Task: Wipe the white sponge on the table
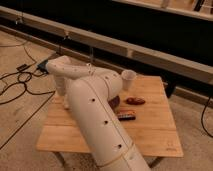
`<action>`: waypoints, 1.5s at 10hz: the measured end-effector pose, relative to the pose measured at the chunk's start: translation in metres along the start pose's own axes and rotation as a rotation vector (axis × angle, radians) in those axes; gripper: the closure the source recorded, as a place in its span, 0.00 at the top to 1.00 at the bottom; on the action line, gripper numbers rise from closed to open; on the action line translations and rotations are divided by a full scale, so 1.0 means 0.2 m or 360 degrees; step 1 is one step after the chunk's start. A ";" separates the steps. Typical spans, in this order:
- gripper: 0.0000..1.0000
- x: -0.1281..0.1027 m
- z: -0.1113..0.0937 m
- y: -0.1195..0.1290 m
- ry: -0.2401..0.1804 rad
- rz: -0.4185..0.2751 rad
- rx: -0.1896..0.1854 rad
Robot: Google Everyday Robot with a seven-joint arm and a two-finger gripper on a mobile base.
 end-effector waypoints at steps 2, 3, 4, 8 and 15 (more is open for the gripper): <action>0.04 0.16 0.05 0.01 0.0142 0.0004 0.0019; 0.04 0.23 0.07 -0.01 0.0204 0.0013 0.0032; 0.04 0.28 0.09 -0.03 0.0251 0.0026 0.0045; 0.04 0.44 0.07 -0.30 0.0363 0.0244 0.0129; 0.04 0.27 0.07 -0.65 0.0358 0.0395 0.0243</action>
